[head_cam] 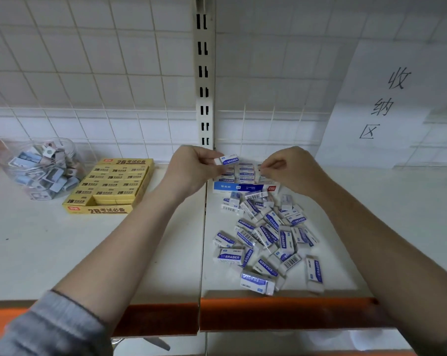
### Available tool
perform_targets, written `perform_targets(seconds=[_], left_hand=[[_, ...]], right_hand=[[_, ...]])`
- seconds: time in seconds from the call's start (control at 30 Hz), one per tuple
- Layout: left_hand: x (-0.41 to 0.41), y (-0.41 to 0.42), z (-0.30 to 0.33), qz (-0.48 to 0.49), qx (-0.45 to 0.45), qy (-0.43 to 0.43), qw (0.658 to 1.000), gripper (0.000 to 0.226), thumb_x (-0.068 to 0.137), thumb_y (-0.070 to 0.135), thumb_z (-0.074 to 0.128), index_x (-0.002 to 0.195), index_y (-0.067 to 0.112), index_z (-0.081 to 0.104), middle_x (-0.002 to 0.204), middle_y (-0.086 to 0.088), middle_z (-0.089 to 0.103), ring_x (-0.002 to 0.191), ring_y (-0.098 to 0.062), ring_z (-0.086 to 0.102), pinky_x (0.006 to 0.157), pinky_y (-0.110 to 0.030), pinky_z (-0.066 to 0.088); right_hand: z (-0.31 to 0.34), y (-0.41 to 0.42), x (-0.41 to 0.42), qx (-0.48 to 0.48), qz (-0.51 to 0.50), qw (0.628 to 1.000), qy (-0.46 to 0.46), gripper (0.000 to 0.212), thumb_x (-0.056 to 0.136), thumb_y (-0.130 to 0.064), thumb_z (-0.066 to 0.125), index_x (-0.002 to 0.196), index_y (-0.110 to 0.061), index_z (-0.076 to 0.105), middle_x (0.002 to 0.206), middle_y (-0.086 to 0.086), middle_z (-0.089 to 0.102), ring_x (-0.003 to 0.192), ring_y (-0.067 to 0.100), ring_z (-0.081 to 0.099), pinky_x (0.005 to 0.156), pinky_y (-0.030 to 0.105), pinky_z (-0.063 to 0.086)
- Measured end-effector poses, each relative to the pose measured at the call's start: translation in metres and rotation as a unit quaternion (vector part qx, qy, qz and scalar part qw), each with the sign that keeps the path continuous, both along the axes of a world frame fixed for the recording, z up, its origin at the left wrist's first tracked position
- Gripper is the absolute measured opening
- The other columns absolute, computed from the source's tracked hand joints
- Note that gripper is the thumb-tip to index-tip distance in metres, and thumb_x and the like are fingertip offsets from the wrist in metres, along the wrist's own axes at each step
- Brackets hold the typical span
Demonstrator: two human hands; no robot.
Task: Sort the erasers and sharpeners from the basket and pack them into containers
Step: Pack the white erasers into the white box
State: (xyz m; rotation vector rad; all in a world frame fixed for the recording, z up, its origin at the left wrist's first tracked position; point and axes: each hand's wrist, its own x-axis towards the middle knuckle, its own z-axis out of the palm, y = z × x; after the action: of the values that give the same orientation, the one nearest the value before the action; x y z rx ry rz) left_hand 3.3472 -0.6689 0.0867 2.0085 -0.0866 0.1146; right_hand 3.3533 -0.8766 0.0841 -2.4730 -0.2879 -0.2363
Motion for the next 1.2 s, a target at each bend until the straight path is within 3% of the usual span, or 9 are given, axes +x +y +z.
perform_targets(seconds=[0.07,0.17,0.23,0.4,0.57,0.8,0.93,1.2], left_hand=[[0.011,-0.008,-0.001,-0.019,0.059,-0.007,0.998,0.020,0.076,0.014,0.076,0.093,0.015,0.065,0.075,0.005,0.063,0.066,-0.003,0.056,0.060,-0.014,0.048],[0.023,-0.020,-0.003,-0.059,0.154,-0.021,0.986,0.020,0.075,0.020,0.078,0.089,0.017,0.063,0.076,0.006,0.061,0.068,-0.005,0.056,0.065,-0.018,0.048],[0.029,-0.026,-0.005,-0.079,0.197,-0.026,0.977,0.022,0.074,0.023,0.078,0.093,0.016,0.067,0.078,0.006,0.062,0.068,-0.005,0.055,0.060,-0.012,0.044],[0.036,-0.037,-0.011,-0.094,0.250,-0.021,0.963,0.024,0.074,0.023,0.078,0.097,0.016,0.072,0.087,0.004,0.064,0.077,-0.009,0.055,0.071,-0.018,0.038],[0.039,-0.040,-0.013,-0.105,0.269,-0.009,0.957,0.019,0.078,0.021,0.074,0.096,0.016,0.072,0.088,0.007,0.062,0.082,-0.009,0.054,0.075,-0.019,0.038],[0.041,-0.043,-0.003,-0.108,0.326,0.025,0.939,0.011,0.075,0.018,0.074,0.085,0.015,0.072,0.089,-0.001,0.068,0.085,-0.017,0.061,0.075,-0.024,0.046],[0.043,-0.044,0.000,-0.097,0.362,0.025,0.927,0.018,0.075,0.019,0.075,0.090,0.011,0.073,0.092,-0.005,0.069,0.084,-0.019,0.062,0.074,-0.025,0.048],[0.021,-0.032,0.003,-0.068,0.261,-0.014,0.963,0.013,0.078,0.018,0.074,0.091,0.016,0.071,0.088,0.002,0.065,0.079,-0.011,0.056,0.066,-0.020,0.040]], right_hand=[[0.000,-0.007,-0.018,0.056,-0.019,0.998,-0.006,0.009,0.084,-0.013,0.067,0.089,-0.013,0.074,0.070,-0.013,0.066,0.062,-0.005,0.062,0.062,0.001,0.043],[0.000,-0.017,-0.048,0.140,-0.045,0.989,0.003,0.009,0.084,-0.015,0.068,0.080,-0.022,0.073,0.070,-0.008,0.071,0.070,0.005,0.069,0.079,0.025,0.056],[0.000,-0.020,-0.067,0.189,-0.065,0.980,0.006,0.018,0.084,-0.015,0.068,0.073,-0.029,0.071,0.069,-0.006,0.072,0.074,0.013,0.070,0.083,0.037,0.056],[-0.011,-0.024,-0.098,0.212,-0.096,0.972,0.025,0.022,0.084,-0.017,0.068,0.069,-0.032,0.071,0.071,-0.004,0.072,0.076,0.019,0.069,0.084,0.046,0.054],[-0.027,-0.027,-0.108,0.193,-0.100,0.975,0.049,0.017,0.083,-0.022,0.069,0.074,-0.036,0.070,0.073,-0.010,0.072,0.069,0.001,0.066,0.075,0.024,0.050],[-0.033,-0.030,-0.113,0.202,-0.106,0.973,0.045,0.017,0.082,-0.020,0.070,0.076,-0.035,0.071,0.074,-0.013,0.071,0.069,-0.003,0.064,0.068,0.010,0.045],[-0.034,-0.032,-0.112,0.195,-0.105,0.974,0.043,0.012,0.081,-0.016,0.070,0.080,-0.028,0.073,0.073,-0.011,0.071,0.067,-0.007,0.063,0.065,0.004,0.041],[-0.023,-0.037,-0.074,0.083,-0.128,0.987,0.059,0.006,0.082,-0.028,0.070,0.081,-0.022,0.072,0.074,-0.010,0.068,0.069,-0.005,0.059,0.055,0.004,0.037]])
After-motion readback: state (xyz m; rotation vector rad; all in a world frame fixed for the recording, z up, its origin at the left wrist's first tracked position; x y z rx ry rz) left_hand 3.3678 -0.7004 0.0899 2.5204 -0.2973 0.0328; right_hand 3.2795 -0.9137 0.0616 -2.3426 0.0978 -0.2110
